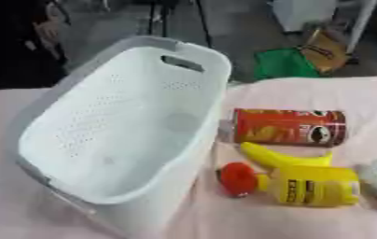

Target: Pick up objects on the table and place them in the box.

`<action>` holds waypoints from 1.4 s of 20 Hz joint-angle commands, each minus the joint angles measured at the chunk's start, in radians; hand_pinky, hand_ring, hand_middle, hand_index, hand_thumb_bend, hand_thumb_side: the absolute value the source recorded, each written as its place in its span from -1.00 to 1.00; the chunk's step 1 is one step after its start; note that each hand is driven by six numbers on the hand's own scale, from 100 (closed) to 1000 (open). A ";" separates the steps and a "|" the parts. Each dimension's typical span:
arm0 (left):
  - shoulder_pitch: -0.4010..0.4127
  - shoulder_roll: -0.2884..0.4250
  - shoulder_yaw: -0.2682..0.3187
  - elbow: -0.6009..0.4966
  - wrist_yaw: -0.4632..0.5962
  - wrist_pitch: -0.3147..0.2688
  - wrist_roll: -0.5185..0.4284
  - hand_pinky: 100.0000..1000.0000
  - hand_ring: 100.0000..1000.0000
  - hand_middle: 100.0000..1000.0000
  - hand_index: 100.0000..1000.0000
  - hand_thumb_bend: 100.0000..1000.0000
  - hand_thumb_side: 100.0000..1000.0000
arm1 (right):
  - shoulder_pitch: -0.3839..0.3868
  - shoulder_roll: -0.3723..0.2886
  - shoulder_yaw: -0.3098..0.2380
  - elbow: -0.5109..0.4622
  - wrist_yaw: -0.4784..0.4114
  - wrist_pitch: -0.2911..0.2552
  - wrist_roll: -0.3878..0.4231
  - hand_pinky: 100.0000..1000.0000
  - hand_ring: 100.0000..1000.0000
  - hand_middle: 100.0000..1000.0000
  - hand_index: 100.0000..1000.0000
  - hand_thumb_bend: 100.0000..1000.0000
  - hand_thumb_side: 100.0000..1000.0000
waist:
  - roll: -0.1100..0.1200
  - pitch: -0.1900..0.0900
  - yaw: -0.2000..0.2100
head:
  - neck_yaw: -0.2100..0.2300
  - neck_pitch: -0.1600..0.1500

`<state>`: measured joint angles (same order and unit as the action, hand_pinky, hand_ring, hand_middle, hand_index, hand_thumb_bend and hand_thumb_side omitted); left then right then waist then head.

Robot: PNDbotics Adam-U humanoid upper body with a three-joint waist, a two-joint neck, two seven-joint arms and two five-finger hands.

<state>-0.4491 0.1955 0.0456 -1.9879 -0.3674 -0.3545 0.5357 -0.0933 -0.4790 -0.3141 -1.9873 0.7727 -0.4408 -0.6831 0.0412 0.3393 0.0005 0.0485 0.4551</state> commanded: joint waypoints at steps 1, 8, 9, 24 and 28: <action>-0.007 0.031 0.015 -0.012 -0.011 0.000 0.006 0.78 0.86 1.00 1.00 -0.78 1.00 | 0.008 -0.031 -0.013 -0.013 0.012 -0.003 0.000 0.73 0.80 0.76 0.79 -1.00 0.60 | -0.009 -0.024 0.000 | 0.004 -0.016; -0.017 0.025 0.016 -0.012 -0.016 -0.008 0.004 0.78 0.86 1.00 1.00 -0.76 1.00 | 0.079 -0.029 -0.016 -0.013 0.050 -0.007 0.022 0.73 0.80 0.76 0.78 -1.00 0.63 | -0.017 -0.023 -0.006 | 0.011 0.001; -0.018 0.024 0.016 -0.012 -0.017 -0.008 0.004 0.78 0.86 1.00 1.00 -0.76 1.00 | 0.083 -0.027 -0.017 -0.013 0.053 -0.008 0.021 0.73 0.80 0.76 0.78 -1.00 0.63 | -0.017 -0.023 -0.006 | 0.011 0.002; -0.022 0.018 0.016 -0.012 -0.023 -0.009 0.001 0.78 0.86 1.00 1.00 -0.74 1.00 | 0.151 -0.112 -0.006 -0.013 0.095 0.039 0.077 0.74 0.81 0.78 0.80 -1.00 0.54 | -0.028 -0.032 0.009 | -0.002 0.025; -0.018 0.017 0.015 -0.012 -0.025 -0.010 0.001 0.78 0.86 1.00 1.00 -0.73 1.00 | 0.195 -0.200 0.010 -0.013 0.122 0.069 0.127 0.75 0.82 0.78 0.83 -1.00 0.45 | -0.036 -0.041 0.009 | 0.003 0.029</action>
<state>-0.4585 0.2028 0.0540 -1.9879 -0.3877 -0.3610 0.5379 0.0995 -0.6184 -0.3018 -1.9873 0.8803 -0.3796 -0.5722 0.0080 0.3183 0.0091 0.0477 0.4753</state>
